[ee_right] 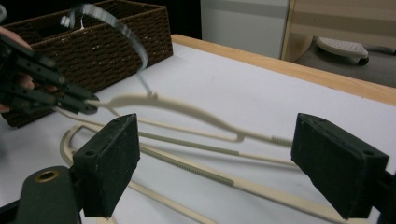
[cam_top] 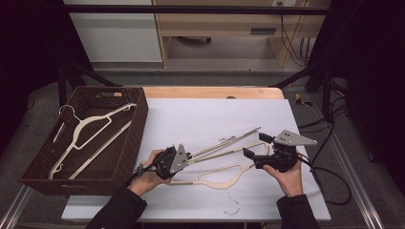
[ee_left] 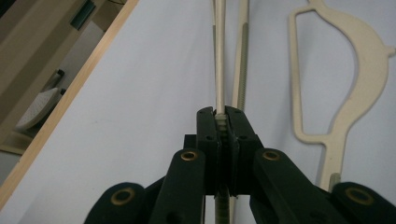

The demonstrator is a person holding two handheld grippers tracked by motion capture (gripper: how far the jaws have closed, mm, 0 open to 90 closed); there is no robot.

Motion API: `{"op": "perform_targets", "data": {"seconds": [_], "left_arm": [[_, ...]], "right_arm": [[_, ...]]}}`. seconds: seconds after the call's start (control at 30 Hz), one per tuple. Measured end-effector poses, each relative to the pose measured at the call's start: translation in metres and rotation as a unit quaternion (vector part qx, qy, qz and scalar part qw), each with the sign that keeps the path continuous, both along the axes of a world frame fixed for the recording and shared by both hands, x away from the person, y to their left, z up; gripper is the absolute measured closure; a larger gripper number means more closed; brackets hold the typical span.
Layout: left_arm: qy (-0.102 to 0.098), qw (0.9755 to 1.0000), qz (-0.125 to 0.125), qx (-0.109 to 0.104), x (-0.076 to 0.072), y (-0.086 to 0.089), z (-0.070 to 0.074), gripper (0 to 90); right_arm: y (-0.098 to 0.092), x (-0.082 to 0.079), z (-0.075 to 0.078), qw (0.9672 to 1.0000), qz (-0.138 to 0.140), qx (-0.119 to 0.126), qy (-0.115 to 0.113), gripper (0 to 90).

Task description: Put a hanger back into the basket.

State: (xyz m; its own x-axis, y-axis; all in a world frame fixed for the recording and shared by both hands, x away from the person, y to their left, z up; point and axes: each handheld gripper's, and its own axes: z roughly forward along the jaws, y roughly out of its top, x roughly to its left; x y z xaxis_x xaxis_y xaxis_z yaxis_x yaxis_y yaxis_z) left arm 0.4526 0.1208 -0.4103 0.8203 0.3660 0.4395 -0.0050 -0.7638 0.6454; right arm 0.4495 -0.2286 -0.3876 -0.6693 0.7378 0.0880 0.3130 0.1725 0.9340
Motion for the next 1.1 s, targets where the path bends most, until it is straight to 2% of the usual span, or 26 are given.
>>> {"op": "perform_targets", "data": {"seconds": [0.17, 0.3, 0.4, 0.5, 0.53, 0.57, 0.63, 0.77, 0.83, 0.93, 0.97, 1.0, 1.03, 1.07, 1.1], "left_arm": [[0.013, 0.9991, 0.025, -0.033, 0.002, 0.009, 0.009, 85.4], [0.030, 0.9967, 0.041, -0.063, 0.002, 0.016, 0.018, 85.4], [0.053, 0.9926, 0.055, -0.094, 0.000, 0.024, 0.028, 85.3], [0.060, 0.9899, 0.062, -0.112, -0.002, 0.031, 0.037, 85.3], [0.060, 0.9882, 0.066, -0.125, -0.004, 0.032, 0.039, 85.3], [0.059, 0.9880, 0.067, -0.126, -0.005, 0.034, 0.043, 85.4], [0.058, 0.9855, 0.075, -0.141, -0.008, 0.038, 0.049, 85.3], [0.055, 0.9831, 0.081, -0.154, -0.014, 0.046, 0.061, 85.3], [0.057, 0.9808, 0.084, -0.167, -0.017, 0.050, 0.067, 85.4], [0.055, 0.9799, 0.085, -0.172, -0.020, 0.055, 0.074, 85.3], [0.052, 0.9808, 0.085, -0.168, -0.021, 0.058, 0.077, 85.3], [0.051, 0.9797, 0.089, -0.172, -0.022, 0.059, 0.079, 85.3], [0.050, 0.9799, 0.086, -0.173, -0.022, 0.062, 0.082, 85.4], [0.051, 0.9787, 0.087, -0.179, -0.023, 0.064, 0.085, 85.3], [0.047, 0.9795, 0.086, -0.176, -0.023, 0.067, 0.087, 85.3]], "right_arm": [[0.001, -0.002, -0.004, 0.9999, 0.004, -0.014, 0.005, 14.5], [-0.001, -0.004, -0.003, 0.9999, 0.006, -0.014, 0.007, 12.4], [-0.001, -0.008, -0.003, 0.9998, 0.004, -0.017, 0.007, 10.4], [-0.004, -0.011, -0.004, 0.9998, 0.004, -0.017, 0.007, 8.6], [-0.005, -0.011, -0.004, 0.9998, 0.002, -0.016, 0.007, 7.8], [-0.006, -0.012, -0.004, 0.9999, -0.002, -0.013, 0.008, 7.4], [-0.009, -0.013, -0.004, 0.9999, -0.005, -0.010, 0.009, 6.5], [-0.012, -0.015, -0.005, 0.9999, -0.011, -0.008, 0.011, 5.2], [-0.013, -0.015, -0.005, 0.9998, -0.011, -0.008, 0.012, 4.8], [-0.013, -0.015, -0.006, 0.9998, -0.008, -0.013, 0.015, 4.4], [-0.012, -0.015, -0.006, 0.9998, -0.010, -0.011, 0.015, 4.4], [-0.012, -0.015, -0.006, 0.9998, -0.008, -0.013, 0.016, 4.3], [-0.012, -0.015, -0.006, 0.9997, -0.008, -0.014, 0.017, 4.3], [-0.012, -0.015, -0.006, 0.9997, -0.008, -0.013, 0.017, 4.3], [-0.012, -0.015, -0.006, 0.9997, -0.008, -0.012, 0.018, 4.4]]}}
